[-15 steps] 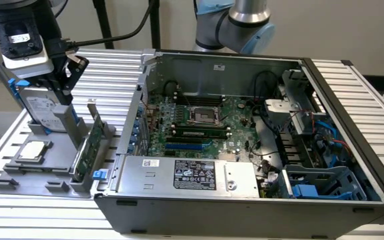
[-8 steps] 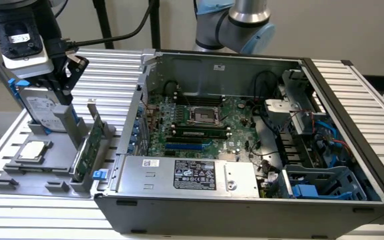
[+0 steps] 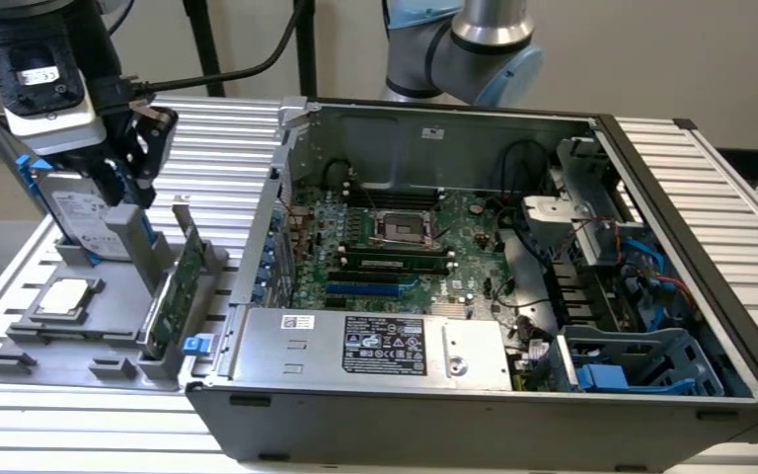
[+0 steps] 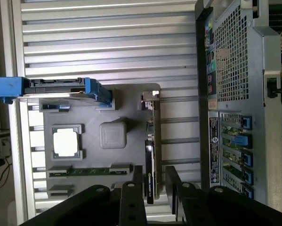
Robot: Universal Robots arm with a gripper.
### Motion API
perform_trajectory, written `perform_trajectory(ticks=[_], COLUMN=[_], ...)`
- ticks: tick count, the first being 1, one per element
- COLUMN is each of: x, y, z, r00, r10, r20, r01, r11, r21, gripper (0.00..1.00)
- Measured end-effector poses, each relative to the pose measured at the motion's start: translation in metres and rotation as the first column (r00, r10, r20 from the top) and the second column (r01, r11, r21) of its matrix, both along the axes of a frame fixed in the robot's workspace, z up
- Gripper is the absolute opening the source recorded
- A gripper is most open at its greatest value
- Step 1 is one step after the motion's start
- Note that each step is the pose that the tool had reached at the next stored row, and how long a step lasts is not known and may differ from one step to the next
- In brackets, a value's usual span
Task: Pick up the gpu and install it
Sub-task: 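Pick up the gpu and move the gpu toward the slot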
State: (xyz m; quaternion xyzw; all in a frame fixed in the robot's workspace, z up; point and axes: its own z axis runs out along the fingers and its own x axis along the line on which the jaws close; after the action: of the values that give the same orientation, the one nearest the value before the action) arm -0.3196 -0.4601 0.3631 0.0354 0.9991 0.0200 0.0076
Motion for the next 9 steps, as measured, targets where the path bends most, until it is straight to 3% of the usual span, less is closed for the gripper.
perform_trajectory(ticks=[1, 3, 4, 9], x=[0.0, 0.0, 0.0, 0.0], y=[0.0, 0.0, 0.0, 0.0], z=[0.0, 0.0, -0.0003, -0.0083], r00=[1.0, 1.0, 1.0, 1.0], r10=[0.0, 0.0, 0.0, 0.0], r20=[0.0, -0.0001, 0.0, 0.0017], r01=[0.0, 0.0, 0.0, 0.0], r11=[1.0, 1.0, 1.0, 1.0], r21=[0.0, -0.0001, -0.0003, -0.0003], gripper=[0.42, 0.42, 0.48, 0.48])
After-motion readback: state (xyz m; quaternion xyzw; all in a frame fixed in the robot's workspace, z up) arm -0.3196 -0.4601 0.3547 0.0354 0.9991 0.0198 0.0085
